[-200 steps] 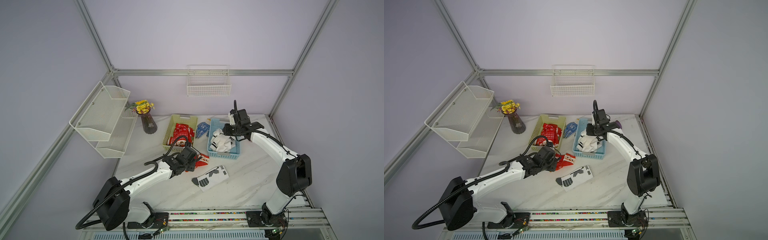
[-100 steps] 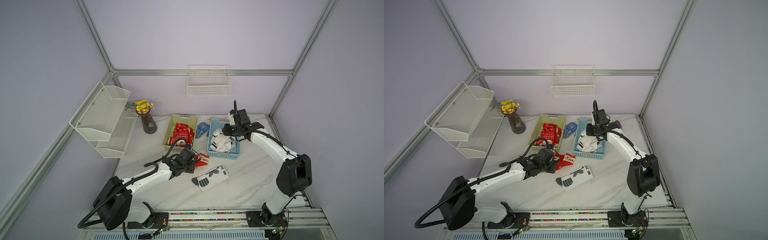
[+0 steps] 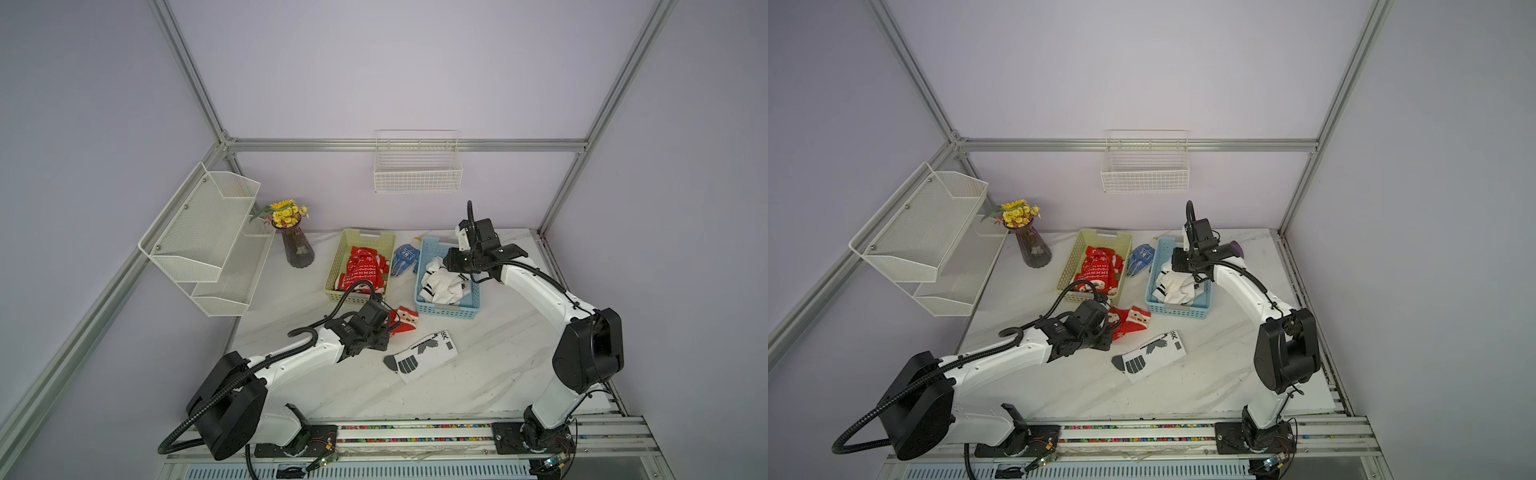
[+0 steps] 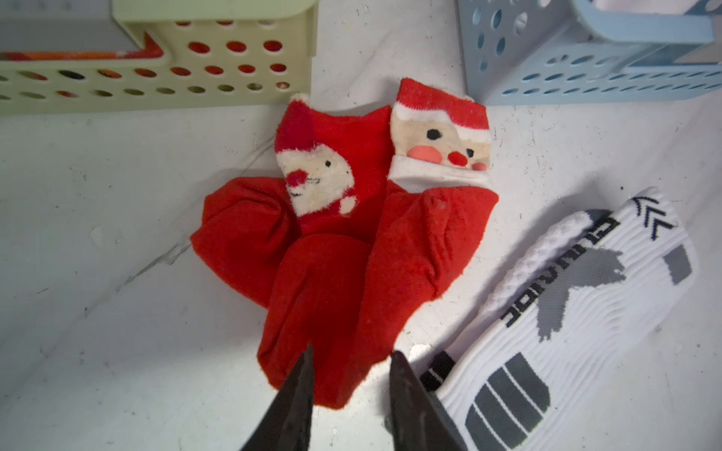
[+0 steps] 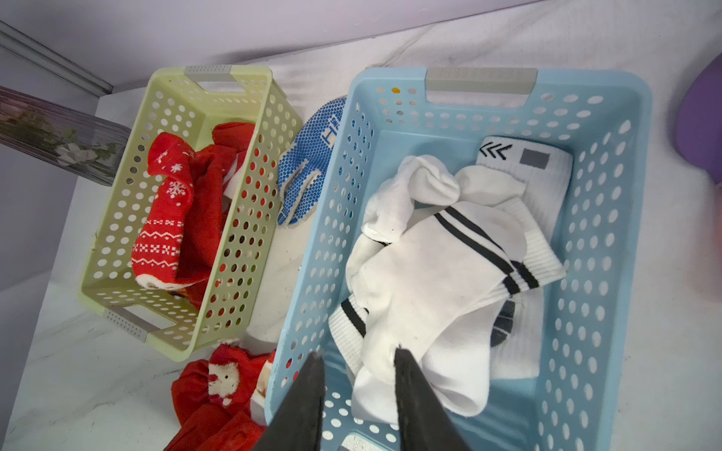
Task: Sort the socks into the basket by color
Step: Place the sock in the bin.
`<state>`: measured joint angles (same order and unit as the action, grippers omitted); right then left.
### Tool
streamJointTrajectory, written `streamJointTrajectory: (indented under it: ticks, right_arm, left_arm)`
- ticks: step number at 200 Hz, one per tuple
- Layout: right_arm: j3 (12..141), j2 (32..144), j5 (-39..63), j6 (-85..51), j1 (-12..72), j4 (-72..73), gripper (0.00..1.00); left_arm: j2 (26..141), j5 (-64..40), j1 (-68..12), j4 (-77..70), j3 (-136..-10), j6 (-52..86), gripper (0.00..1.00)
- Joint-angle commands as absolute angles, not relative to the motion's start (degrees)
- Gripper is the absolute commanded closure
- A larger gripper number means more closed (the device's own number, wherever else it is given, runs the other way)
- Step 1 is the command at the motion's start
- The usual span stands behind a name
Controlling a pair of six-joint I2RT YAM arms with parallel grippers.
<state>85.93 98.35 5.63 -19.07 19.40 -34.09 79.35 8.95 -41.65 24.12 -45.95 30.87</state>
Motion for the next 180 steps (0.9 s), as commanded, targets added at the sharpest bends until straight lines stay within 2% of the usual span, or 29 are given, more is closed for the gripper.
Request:
streamJointTrajectory:
  ticks: [1, 48, 90, 135, 180]
  right_arm:
    - [86.24, 96.64, 5.79, -19.25, 19.86, -34.37, 0.66]
    - [86.31, 96.15, 5.48, -19.03, 19.86, -34.61, 0.66]
    - [86.01, 96.15, 5.48, -19.16, 19.85, -34.28, 0.66]
    - [86.22, 96.68, 5.82, -19.25, 19.88, -34.01, 0.66]
    - [86.47, 97.04, 5.93, -19.25, 19.88, -33.72, 0.66]
  left_arm:
    - [80.41, 8.35, -41.40, 21.11, -45.78, 31.04, 0.70]
    - [83.32, 8.33, -41.40, 20.69, -47.05, 30.33, 0.70]
    - [83.32, 8.87, -41.37, 20.73, -47.55, 30.56, 0.85]
    - [81.45, 7.68, -41.34, 21.21, -48.24, 30.75, 0.95]
    - [79.02, 4.68, -41.39, 26.02, -51.61, 29.48, 1.00]
